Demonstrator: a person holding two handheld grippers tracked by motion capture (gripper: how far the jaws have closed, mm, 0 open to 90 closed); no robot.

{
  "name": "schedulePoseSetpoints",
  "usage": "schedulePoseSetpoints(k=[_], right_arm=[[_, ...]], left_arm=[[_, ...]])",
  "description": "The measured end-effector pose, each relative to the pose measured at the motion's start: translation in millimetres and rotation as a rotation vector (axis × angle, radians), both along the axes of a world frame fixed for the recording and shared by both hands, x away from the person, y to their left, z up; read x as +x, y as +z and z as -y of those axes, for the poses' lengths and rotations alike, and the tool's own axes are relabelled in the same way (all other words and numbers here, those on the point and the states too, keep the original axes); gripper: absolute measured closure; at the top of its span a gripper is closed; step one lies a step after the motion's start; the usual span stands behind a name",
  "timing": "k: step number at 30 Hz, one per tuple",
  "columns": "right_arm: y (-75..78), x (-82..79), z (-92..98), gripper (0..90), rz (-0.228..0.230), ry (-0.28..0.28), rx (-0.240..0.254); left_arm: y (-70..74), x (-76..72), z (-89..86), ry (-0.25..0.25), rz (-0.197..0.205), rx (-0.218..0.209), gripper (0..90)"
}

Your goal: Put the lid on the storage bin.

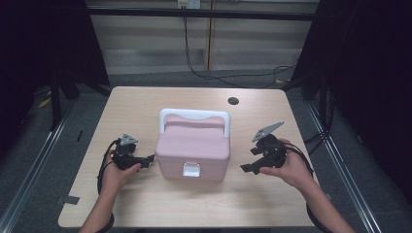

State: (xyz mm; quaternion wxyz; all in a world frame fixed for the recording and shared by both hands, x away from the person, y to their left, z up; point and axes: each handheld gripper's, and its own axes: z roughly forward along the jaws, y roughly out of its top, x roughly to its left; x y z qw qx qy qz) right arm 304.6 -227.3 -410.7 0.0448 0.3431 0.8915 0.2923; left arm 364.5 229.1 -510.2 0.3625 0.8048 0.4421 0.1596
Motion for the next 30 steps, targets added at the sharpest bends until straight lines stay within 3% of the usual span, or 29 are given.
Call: schedulePoseSetpoints(k=[15, 30], right_arm=[[-15.1, -5.5, 13.3, 21.1, 0.013, -0.007, 0.029], [-38.7, -12.5, 26.5, 21.2, -0.001, -0.009, 0.002]], left_arm=[[-0.4, -0.6, 3.8, -0.015, 0.008, 0.046, 8.2], [-0.6, -0.7, 4.4, -0.018, 0.012, 0.051, 8.2]])
